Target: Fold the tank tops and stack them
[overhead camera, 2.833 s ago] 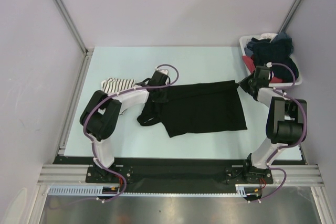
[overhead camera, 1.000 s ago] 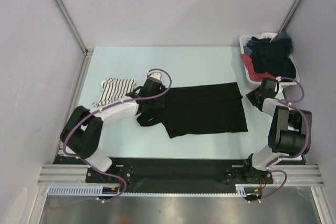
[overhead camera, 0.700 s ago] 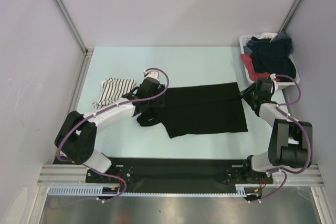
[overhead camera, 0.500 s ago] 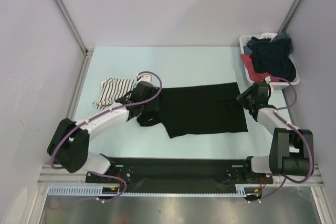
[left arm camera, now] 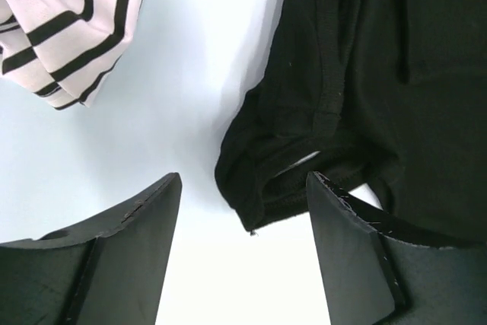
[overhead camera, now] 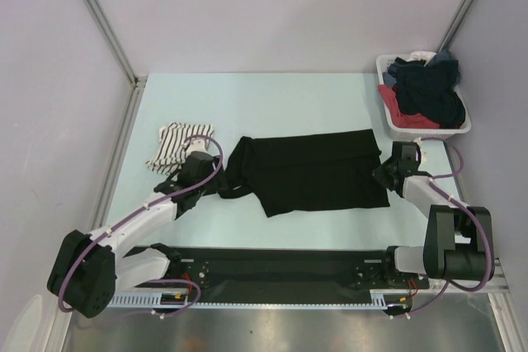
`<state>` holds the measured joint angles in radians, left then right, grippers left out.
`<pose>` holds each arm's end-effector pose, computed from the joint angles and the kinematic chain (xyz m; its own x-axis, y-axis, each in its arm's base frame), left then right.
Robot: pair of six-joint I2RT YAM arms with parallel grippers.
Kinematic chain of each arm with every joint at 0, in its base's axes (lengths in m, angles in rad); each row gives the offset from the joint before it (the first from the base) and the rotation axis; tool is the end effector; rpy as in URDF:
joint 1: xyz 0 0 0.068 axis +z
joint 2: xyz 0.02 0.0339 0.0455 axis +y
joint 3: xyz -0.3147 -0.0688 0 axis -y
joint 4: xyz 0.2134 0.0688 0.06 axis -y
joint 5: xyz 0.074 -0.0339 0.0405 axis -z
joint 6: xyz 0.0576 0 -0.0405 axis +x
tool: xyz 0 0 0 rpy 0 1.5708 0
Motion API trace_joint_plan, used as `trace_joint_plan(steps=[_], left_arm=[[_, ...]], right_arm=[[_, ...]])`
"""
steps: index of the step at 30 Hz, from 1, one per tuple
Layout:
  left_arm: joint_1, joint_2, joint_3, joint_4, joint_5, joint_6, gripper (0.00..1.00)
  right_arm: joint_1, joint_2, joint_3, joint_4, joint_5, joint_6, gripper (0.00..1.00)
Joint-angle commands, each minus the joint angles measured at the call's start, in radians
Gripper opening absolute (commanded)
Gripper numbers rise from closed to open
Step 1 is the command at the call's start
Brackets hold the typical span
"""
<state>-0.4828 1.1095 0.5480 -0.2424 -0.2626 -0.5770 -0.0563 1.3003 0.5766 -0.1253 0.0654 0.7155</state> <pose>0.1685 -0.0715 0.2391 -0.6921 -0.2320 -0.6835 -0.1059 0.9693 -0.2219 0.2219 -0.0163 0.2217 -0.5005 0.6838 -0.5309 0.5665 0.7224 0.3964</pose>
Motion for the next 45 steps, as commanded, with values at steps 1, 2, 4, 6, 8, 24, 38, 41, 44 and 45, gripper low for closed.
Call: trace_joint_plan(steps=[1,2,4,6,8,24,38,41,44,45], left_arm=[[0.000,-0.036,-0.028,0.048,0.023,-0.014,0.73],[0.001,-0.030,-0.031,0.054,0.037,-0.011,0.73],[0.001,0.002,-0.031,0.058,0.062,-0.012,0.74],[0.003,0.045,-0.028,0.074,0.077,-0.017,0.73],[0.015,0.073,-0.028,0.093,0.088,-0.024,0.73],[0.240,-0.011,-0.118,0.118,0.047,-0.131,0.01],[0.243,-0.257,-0.074,0.040,0.023,-0.028,0.95],[0.243,-0.151,0.011,0.051,0.118,0.034,0.88],[0.245,-0.020,0.100,0.040,0.154,0.051,0.84],[0.243,0.013,0.118,0.051,0.172,0.054,0.81]], right_arm=[[0.001,0.034,-0.023,0.003,0.016,0.022,0.13],[0.000,0.056,-0.024,0.006,0.016,0.024,0.12],[-0.014,0.082,-0.018,-0.010,0.028,0.051,0.01],[-0.042,0.109,-0.018,-0.017,0.031,0.065,0.00],[-0.060,0.114,-0.020,-0.020,0.025,0.067,0.00],[-0.060,-0.128,-0.078,-0.117,0.203,0.099,0.00],[-0.054,-0.124,-0.072,-0.102,0.175,0.088,0.00],[-0.053,-0.133,-0.073,-0.094,0.169,0.081,0.00],[-0.051,-0.133,-0.073,-0.091,0.165,0.078,0.00],[-0.051,-0.131,-0.073,-0.091,0.163,0.076,0.00]])
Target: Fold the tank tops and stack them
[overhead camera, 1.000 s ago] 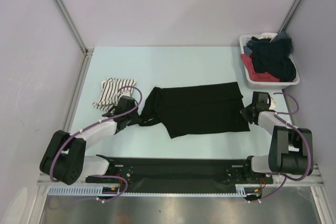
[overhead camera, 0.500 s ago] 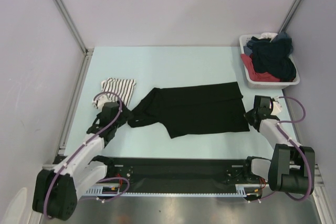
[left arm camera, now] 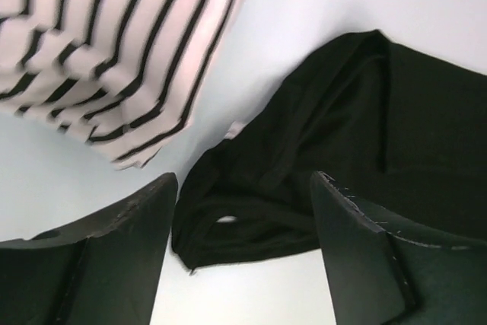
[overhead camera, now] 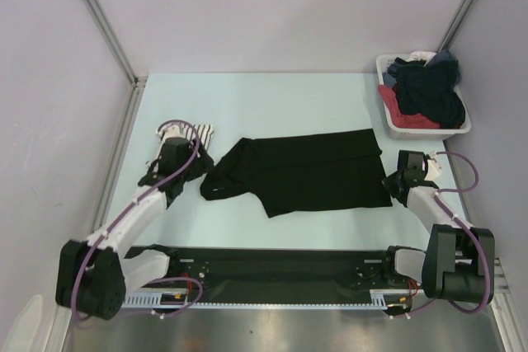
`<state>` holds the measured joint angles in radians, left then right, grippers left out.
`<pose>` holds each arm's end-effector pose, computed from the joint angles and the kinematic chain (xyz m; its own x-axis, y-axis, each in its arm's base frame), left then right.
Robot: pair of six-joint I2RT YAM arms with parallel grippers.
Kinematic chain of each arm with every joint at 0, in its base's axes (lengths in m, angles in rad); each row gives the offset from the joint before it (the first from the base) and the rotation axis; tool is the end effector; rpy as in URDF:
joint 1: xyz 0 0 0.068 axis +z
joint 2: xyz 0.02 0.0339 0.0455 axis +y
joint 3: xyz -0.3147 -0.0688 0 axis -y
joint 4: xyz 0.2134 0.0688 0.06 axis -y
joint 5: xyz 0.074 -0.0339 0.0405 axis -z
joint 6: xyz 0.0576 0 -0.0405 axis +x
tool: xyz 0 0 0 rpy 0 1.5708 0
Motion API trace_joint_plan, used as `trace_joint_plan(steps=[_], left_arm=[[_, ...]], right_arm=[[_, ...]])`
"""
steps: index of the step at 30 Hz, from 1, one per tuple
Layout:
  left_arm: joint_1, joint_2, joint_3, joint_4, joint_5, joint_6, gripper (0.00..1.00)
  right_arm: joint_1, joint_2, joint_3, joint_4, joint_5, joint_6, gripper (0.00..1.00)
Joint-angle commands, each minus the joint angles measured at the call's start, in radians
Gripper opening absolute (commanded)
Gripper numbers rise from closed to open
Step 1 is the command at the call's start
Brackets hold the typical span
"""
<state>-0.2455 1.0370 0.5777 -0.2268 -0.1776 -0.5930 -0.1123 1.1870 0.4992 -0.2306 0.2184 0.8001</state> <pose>0.1760 -0.0336 0.2608 -0.5692 -0.4244 -0.7042 -0.2550 0.9053 -0.3396 0.1816 -0.0330 0.2127 -0.3778 0.7474 -0.5464 0.7338 0.6016 0.3156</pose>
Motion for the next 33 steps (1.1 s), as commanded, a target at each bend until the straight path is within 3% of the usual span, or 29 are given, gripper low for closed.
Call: trace_joint_plan(steps=[1,2,8,11,14,23,31,33], left_arm=[[0.006,0.119,0.106,0.058,0.107,0.070,0.75],[0.008,0.185,0.135,0.075,0.145,0.070,0.64],[0.000,0.456,0.290,0.130,0.236,0.059,0.42],[-0.003,0.562,0.355,0.123,0.224,0.061,0.40],[0.005,0.650,0.427,0.075,0.110,0.061,0.36],[0.156,0.836,0.583,-0.002,0.044,0.047,0.27],[0.276,0.761,0.606,-0.028,-0.008,0.045,0.36],[0.253,0.735,0.594,-0.029,0.013,0.068,0.46]], right_arm=[[0.005,-0.020,0.004,0.014,0.012,-0.009,0.00],[0.006,-0.018,0.004,0.019,0.013,-0.009,0.00],[0.006,-0.018,0.004,0.019,0.024,-0.010,0.00],[0.008,-0.024,0.004,0.017,0.026,-0.013,0.00],[0.008,-0.027,0.001,0.020,0.029,-0.015,0.00],[0.010,-0.032,0.001,0.024,0.030,-0.018,0.00],[0.010,-0.030,0.002,0.028,0.024,-0.021,0.00],[0.011,-0.032,0.004,0.030,0.021,-0.021,0.00]])
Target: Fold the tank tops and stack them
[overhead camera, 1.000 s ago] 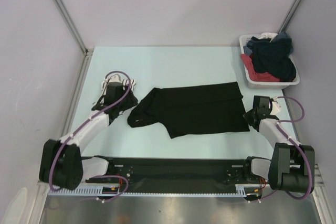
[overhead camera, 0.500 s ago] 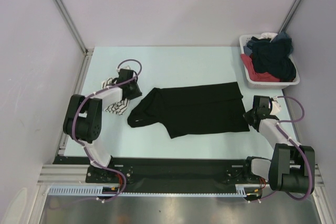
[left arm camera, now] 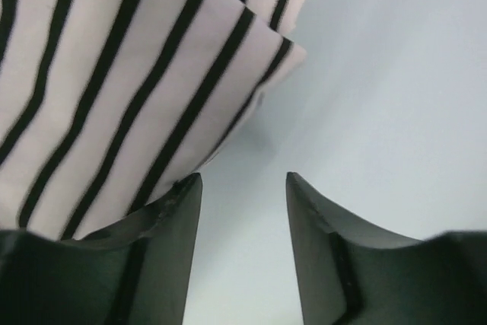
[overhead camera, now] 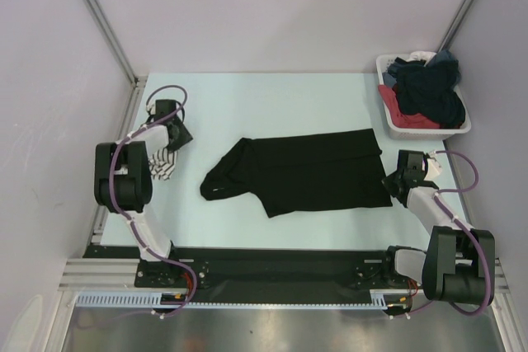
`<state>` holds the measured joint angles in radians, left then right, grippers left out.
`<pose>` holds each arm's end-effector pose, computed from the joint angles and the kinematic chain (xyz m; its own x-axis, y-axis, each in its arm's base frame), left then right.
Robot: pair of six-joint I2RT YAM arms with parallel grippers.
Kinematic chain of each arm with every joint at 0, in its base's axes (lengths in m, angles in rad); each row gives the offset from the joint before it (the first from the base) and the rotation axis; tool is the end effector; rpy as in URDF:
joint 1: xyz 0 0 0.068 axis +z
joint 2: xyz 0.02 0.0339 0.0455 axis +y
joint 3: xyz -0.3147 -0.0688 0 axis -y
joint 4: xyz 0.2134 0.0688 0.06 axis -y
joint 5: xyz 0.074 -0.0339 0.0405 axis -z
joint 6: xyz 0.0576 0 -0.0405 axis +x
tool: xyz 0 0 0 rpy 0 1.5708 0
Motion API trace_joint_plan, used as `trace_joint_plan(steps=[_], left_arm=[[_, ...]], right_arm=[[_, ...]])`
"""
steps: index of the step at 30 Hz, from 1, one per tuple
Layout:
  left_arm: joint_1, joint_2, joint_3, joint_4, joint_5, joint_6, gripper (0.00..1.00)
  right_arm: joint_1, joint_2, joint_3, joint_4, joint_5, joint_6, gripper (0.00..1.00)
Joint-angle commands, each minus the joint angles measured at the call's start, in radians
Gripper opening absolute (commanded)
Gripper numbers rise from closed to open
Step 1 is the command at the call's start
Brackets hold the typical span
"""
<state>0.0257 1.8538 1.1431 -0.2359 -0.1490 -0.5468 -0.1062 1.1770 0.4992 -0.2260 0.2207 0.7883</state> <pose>0.3849 0.0184 0.2157 -0.6346 -0.5307 -0.5619 -0.5176 0.8317 -0.2010 0.1813 -0.0320 0.2147 -0.3820 0.7366 -0.5581 0.7219 0.6149 0.3174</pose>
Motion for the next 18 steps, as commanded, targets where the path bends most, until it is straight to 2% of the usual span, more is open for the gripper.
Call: trace_joint_plan(steps=[1,4,7,12,14,18], left_arm=[[-0.018,-0.117,0.009,-0.017,-0.002,0.033,0.56],[-0.128,-0.197,-0.043,0.006,0.020,0.076,0.69],[-0.211,-0.260,-0.075,-0.012,-0.003,0.099,0.73],[-0.308,-0.324,-0.146,-0.059,-0.024,0.104,0.69],[-0.323,-0.357,-0.183,-0.059,0.000,0.104,0.65],[-0.342,-0.364,-0.210,-0.071,0.028,0.113,0.65]], right_arm=[[0.005,-0.022,0.002,0.027,0.017,-0.012,0.00],[0.007,-0.019,0.002,0.031,0.014,-0.014,0.00],[0.008,-0.014,0.002,0.034,0.011,-0.014,0.00],[0.010,-0.011,0.002,0.039,0.003,-0.015,0.00],[0.011,-0.011,0.001,0.042,-0.001,-0.015,0.00],[0.013,-0.010,0.002,0.043,-0.006,-0.017,0.00]])
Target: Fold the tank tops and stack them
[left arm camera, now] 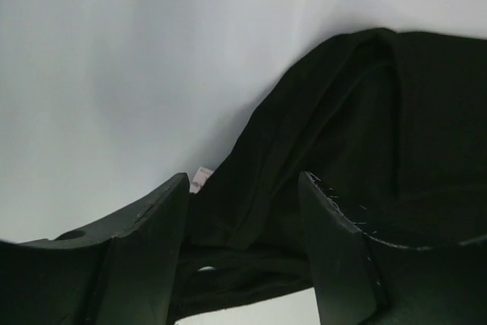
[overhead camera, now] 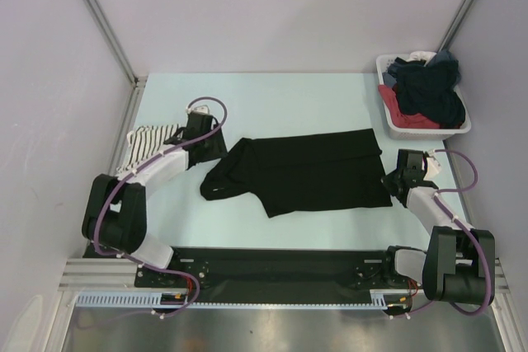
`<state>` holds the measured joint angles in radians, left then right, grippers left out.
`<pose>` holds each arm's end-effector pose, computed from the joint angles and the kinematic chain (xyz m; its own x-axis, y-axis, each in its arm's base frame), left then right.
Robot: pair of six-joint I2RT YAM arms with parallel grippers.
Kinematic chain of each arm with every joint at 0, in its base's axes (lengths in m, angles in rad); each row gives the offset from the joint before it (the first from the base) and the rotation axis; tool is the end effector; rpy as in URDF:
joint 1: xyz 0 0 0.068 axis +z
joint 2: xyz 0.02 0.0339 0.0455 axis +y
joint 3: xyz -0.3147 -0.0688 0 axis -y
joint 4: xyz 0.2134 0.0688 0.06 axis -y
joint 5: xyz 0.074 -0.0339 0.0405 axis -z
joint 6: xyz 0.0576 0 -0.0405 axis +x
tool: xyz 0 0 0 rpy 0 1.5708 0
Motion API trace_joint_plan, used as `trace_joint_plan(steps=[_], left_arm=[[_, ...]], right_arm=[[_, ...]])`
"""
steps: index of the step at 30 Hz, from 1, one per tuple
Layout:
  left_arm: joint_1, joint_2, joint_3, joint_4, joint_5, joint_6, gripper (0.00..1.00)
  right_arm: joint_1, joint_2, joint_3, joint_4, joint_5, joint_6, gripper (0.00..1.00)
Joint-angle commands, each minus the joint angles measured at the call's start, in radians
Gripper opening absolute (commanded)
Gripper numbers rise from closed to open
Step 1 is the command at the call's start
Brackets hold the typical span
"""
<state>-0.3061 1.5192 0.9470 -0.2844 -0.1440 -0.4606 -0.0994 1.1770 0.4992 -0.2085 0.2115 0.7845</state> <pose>0.2900 -0.0830 0.2637 -0.7381 -0.2281 -0.6349 -0.1334 0.9719 -0.1940 0.1834 -0.0304 0.2161 -0.3838 0.7324 -0.5624 0.7068 0.6249 0.3316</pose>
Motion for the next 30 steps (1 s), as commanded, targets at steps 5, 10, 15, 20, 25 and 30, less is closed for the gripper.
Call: trace_joint_plan(steps=[5,10,15,20,25,30], left_arm=[[-0.036,0.001,-0.022,-0.030,0.034,0.051,0.64],[-0.037,0.068,0.022,-0.064,0.020,0.063,0.42],[-0.039,0.099,0.044,-0.101,-0.005,0.063,0.54],[-0.037,0.113,0.044,-0.093,0.000,0.068,0.38],[-0.005,0.144,0.090,-0.119,-0.058,0.059,0.12],[0.058,0.159,0.156,-0.145,-0.106,0.060,0.11]], right_arm=[[0.007,-0.010,0.002,0.027,0.002,-0.016,0.00],[0.009,-0.002,0.004,0.029,-0.001,-0.017,0.00],[0.009,-0.002,0.004,0.031,-0.001,-0.016,0.00],[0.007,0.003,0.006,0.031,-0.003,-0.019,0.00],[0.009,0.006,0.002,0.034,-0.004,-0.019,0.00],[0.010,0.055,0.001,0.047,-0.012,-0.013,0.00]])
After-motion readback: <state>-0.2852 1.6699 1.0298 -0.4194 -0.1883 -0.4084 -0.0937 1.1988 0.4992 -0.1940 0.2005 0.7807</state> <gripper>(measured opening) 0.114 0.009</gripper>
